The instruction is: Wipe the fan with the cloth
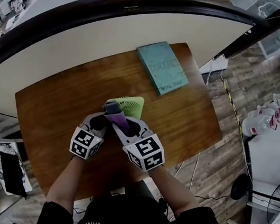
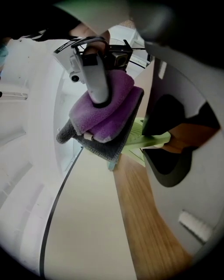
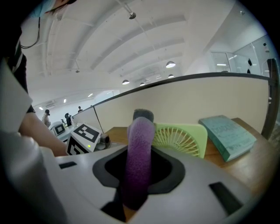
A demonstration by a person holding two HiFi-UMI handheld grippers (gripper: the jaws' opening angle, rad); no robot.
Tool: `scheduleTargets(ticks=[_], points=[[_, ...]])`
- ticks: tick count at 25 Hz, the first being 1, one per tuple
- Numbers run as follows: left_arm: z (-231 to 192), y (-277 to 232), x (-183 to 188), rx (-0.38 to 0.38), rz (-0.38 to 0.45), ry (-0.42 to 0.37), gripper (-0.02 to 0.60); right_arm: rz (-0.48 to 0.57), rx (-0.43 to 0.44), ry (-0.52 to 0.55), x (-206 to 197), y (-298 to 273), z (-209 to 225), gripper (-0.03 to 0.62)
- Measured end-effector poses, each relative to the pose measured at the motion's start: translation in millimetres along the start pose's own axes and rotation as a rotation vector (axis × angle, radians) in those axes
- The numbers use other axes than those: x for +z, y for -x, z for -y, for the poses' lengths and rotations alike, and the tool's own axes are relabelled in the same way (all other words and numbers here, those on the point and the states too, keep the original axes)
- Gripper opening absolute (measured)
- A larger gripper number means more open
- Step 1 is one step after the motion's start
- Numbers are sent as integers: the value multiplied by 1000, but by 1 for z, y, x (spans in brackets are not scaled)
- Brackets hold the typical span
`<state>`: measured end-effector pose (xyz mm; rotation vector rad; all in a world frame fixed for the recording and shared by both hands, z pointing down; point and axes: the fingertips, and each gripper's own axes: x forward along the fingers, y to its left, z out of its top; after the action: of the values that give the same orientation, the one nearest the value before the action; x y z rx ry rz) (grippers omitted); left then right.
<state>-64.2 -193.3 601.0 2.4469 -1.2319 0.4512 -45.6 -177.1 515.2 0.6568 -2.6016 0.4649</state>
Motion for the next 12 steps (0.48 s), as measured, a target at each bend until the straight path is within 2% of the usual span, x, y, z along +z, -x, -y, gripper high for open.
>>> scheduleTargets(ticks=[2,6,12], points=[[0,0,0,-3,4,-11,91,-5,-9,-5,-2,1,3,100],[2,0,2,-7,3,-8,89,-14,-38,-20,-9,6,13,100],[2,0,0,-9,-8,-23,89,-15,-127,-58,-17,29,46,100]])
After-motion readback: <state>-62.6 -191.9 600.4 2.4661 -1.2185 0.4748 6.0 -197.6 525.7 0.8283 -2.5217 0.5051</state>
